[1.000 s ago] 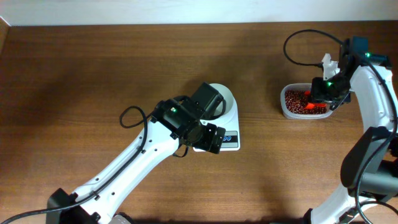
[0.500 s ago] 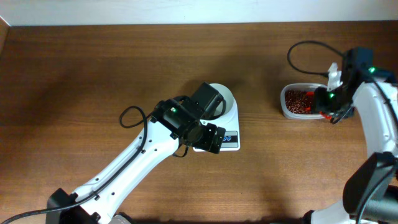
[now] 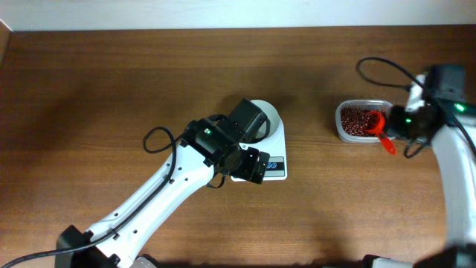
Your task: Scoop item into bowl and weigh 50g on scale
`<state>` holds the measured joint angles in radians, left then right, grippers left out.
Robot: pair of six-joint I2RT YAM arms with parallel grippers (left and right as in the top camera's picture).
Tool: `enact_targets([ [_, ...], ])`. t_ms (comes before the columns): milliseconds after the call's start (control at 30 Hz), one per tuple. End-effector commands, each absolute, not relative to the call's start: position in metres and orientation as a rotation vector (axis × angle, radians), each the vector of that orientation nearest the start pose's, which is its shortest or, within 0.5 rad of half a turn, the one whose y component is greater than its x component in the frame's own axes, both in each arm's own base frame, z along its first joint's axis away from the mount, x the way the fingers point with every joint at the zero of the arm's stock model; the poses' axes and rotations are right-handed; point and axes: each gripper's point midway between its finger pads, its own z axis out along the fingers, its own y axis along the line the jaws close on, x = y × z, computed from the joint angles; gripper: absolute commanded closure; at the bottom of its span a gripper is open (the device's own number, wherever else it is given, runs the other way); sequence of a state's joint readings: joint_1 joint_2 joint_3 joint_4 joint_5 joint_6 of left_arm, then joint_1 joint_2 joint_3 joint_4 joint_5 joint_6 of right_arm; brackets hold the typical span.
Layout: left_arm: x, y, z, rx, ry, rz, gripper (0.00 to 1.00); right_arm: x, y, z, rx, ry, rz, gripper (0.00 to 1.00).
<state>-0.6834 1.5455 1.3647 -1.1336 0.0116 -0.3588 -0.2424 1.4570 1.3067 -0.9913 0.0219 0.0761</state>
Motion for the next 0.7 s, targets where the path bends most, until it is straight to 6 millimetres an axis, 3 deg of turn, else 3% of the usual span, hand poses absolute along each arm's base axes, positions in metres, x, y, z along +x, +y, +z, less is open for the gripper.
enact_targets([
  [0, 0.25, -0.209, 0.159, 0.488, 2.864, -0.222, 0.01, 0.3, -0.117, 0.191, 0.714, 2.547, -0.063, 0.48],
  [100, 0.25, -0.209, 0.159, 0.488, 2.865, -0.221, 0.01, 0.288, -0.113, 0.167, 0.764, 2.479, 0.161, 0.49],
  [133, 0.25, -0.209, 0.159, 0.488, 2.865, -0.221, 0.01, 0.287, -0.105, 0.153, 0.751, 2.468, 0.265, 0.49],
  [167, 0.25, -0.209, 0.159, 0.488, 2.865, -0.221, 0.01, 0.281, -0.098, 0.129, 0.751, 2.5, 0.308, 0.48],
  [200, 0.25, -0.208, 0.159, 0.488, 2.865, -0.221, 0.01, 0.28, -0.094, 0.12, 0.719, 2.521, 0.309, 0.49],
  [233, 0.25, -0.208, 0.159, 0.488, 2.865, -0.221, 0.01, 0.282, -0.091, 0.112, 0.668, 2.532, 0.304, 0.44],
  [267, 0.25, -0.208, 0.159, 0.488, 2.866, -0.22, 0.01, 0.285, -0.09, 0.11, 0.642, 2.527, 0.299, 0.32],
  [300, 0.25, -0.208, 0.159, 0.489, 2.868, -0.219, 0.01, 0.29, -0.091, 0.11, 0.627, 2.511, 0.302, 0.01],
  [367, 0.25, -0.208, 0.159, 0.489, 2.868, -0.219, 0.01, 0.295, -0.083, 0.107, 0.609, 2.507, 0.377, 0.01],
  [500, 0.25, -0.208, 0.159, 0.489, 2.868, -0.219, 0.01, 0.299, -0.073, 0.082, 0.628, 2.561, 0.493, 0.37],
  [667, 0.25, -0.208, 0.159, 0.489, 2.868, -0.219, 0.01, 0.318, -0.073, 0.079, 0.547, 2.513, 0.527, 0.61],
])
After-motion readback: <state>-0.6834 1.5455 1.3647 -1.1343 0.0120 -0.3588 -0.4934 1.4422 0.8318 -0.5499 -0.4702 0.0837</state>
